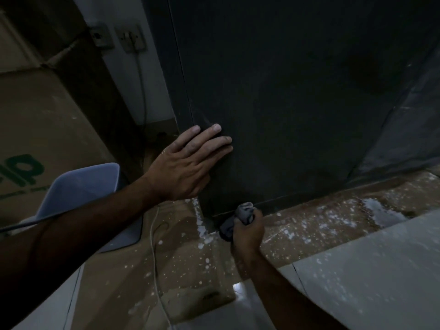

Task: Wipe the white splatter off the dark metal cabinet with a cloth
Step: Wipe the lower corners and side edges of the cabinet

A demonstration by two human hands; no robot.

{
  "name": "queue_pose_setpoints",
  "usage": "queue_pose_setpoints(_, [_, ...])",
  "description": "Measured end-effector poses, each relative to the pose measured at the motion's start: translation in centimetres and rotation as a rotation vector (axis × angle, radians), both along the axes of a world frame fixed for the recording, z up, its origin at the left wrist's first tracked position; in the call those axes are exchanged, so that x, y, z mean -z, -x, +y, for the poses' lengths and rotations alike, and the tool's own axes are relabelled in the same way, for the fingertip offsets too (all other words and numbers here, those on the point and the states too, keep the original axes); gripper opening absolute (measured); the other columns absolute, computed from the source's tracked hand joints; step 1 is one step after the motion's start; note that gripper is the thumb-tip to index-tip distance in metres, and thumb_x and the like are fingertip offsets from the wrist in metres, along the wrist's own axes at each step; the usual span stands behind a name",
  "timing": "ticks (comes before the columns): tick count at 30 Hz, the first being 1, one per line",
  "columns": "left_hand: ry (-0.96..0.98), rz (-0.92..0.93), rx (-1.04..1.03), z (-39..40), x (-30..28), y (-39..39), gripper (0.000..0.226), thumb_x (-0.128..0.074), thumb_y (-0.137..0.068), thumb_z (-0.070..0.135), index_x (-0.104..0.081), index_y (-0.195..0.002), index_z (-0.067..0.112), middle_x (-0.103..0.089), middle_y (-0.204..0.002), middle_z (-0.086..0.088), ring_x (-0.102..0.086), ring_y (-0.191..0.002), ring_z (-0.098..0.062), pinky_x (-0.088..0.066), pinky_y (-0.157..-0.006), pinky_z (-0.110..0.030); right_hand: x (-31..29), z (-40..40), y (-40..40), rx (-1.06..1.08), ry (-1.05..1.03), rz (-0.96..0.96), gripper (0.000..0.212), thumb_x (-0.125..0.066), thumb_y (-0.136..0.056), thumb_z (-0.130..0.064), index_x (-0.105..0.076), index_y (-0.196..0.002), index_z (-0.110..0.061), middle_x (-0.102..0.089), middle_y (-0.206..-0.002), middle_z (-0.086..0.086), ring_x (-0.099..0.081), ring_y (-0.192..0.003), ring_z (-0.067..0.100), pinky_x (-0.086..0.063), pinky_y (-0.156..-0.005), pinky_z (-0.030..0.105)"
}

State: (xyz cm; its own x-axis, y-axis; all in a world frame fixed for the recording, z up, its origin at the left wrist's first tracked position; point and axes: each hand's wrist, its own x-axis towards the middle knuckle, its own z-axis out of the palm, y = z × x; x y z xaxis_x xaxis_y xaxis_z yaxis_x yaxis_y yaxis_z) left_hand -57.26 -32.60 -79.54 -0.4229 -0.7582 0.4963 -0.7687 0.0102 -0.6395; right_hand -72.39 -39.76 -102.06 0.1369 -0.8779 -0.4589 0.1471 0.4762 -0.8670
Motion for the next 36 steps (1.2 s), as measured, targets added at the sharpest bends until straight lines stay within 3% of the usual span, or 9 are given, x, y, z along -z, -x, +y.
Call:
queue_pose_setpoints(5, [-0.036,-0.015,0.0,0.2,-0.2,-0.1,0.065,-0.049,-0.101,0.029,-0.037,-0.161,0.008,-0.032,-0.168,-0.012,-0.02,-0.159,-0.032,-0.005,-0.131,-0.046,0.2,4.0,-4.9,-0.003,-0.298,-0.156,0.04,-0.054,-0.104,-0.015,-0.047,-0.143,-0.008,-0.059,-0.139,0.011,-0.061,-0.124,0.025,-0.051,-0.107,0.041])
queue_pose_setpoints(9, [-0.036,-0.039,0.004,0.4,-0.2,-0.5,0.064,-0.046,-0.103,0.028,-0.034,-0.161,0.007,-0.028,-0.17,-0.012,-0.019,-0.159,-0.033,-0.005,-0.132,-0.045,-1.8,4.5,-4.5,-0.114,-0.402,-0.157,0.018,-0.062,-0.1,-0.007,-0.056,-0.114,-0.016,-0.063,-0.115,0.01,-0.067,-0.096,0.029,-0.064,-0.063,0.036])
queue_pose_setpoints(13, [-0.027,-0.004,0.0,0.0,0.0,-0.2,0.061,-0.043,-0.103,0.029,-0.037,-0.16,0.008,-0.033,-0.168,-0.012,-0.02,-0.158,-0.032,-0.003,-0.132,-0.044,0.4,4.0,-3.9,-0.157,-0.386,-0.077,0.023,-0.076,-0.091,-0.016,-0.062,-0.104,-0.028,-0.072,-0.106,0.005,-0.072,-0.096,0.027,-0.061,-0.09,0.047])
queue_pose_setpoints(16, [-0.043,-0.007,0.002,0.1,-0.2,-0.1,0.062,-0.044,-0.103,0.029,-0.037,-0.161,0.008,-0.032,-0.168,-0.012,-0.019,-0.159,-0.032,-0.002,-0.132,-0.045,0.5,3.3,-4.2,-0.072,-0.462,-0.058,0.023,-0.068,-0.094,-0.002,-0.062,-0.116,-0.004,-0.068,-0.109,0.013,-0.068,-0.09,0.029,-0.06,-0.088,0.043])
queue_pose_setpoints(20, [-0.039,-0.009,0.014,0.1,-0.1,-0.3,0.064,-0.046,-0.102,0.029,-0.034,-0.162,0.008,-0.03,-0.169,-0.011,-0.017,-0.16,-0.031,-0.004,-0.132,-0.045,-1.9,4.2,-4.2,-0.125,-0.527,-0.202,0.014,-0.062,-0.1,-0.001,-0.051,-0.107,-0.007,-0.06,-0.111,0.009,-0.067,-0.088,0.027,-0.06,-0.092,0.035])
queue_pose_setpoints(23, [-0.037,0.005,0.009,0.1,-0.1,-0.2,0.063,-0.046,-0.102,0.028,-0.035,-0.161,0.009,-0.032,-0.168,-0.011,-0.019,-0.159,-0.032,-0.004,-0.131,-0.045,-0.9,3.7,-3.7,-0.187,-0.392,-0.087,0.024,-0.067,-0.096,-0.001,-0.057,-0.118,-0.004,-0.068,-0.111,0.016,-0.072,-0.084,0.03,-0.065,-0.069,0.038])
queue_pose_setpoints(29, [-0.047,0.033,-0.003,0.3,-0.1,0.3,0.057,-0.032,-0.107,0.027,-0.038,-0.16,0.007,-0.035,-0.167,-0.013,-0.023,-0.158,-0.034,-0.006,-0.131,-0.048,1.3,-0.1,-1.2,0.045,-0.196,0.081,0.031,-0.075,-0.088,-0.018,-0.063,-0.115,-0.022,-0.069,-0.114,0.006,-0.07,-0.101,0.03,-0.061,-0.09,0.049])
queue_pose_setpoints(32, [-0.016,0.101,-0.014,0.2,0.2,1.5,0.054,-0.038,-0.105,0.025,-0.046,-0.155,0.007,-0.044,-0.162,-0.015,-0.029,-0.155,-0.037,-0.014,-0.129,-0.053,1.0,0.2,-0.6,0.144,-0.128,0.159,0.045,-0.073,-0.095,-0.02,-0.058,-0.137,-0.018,-0.062,-0.13,0.001,-0.064,-0.112,0.027,-0.056,-0.09,0.033])
queue_pose_setpoints(36, [-0.094,0.134,0.045,-0.8,1.2,2.7,0.054,-0.048,-0.1,0.023,-0.049,-0.151,0.006,-0.048,-0.157,-0.019,-0.032,-0.153,-0.039,-0.018,-0.127,-0.058,1.1,1.3,-2.1,-0.222,-0.109,0.194,0.035,-0.053,-0.107,-0.017,-0.053,-0.14,-0.007,-0.062,-0.133,0.009,-0.062,-0.115,0.024,-0.047,-0.078,0.008])
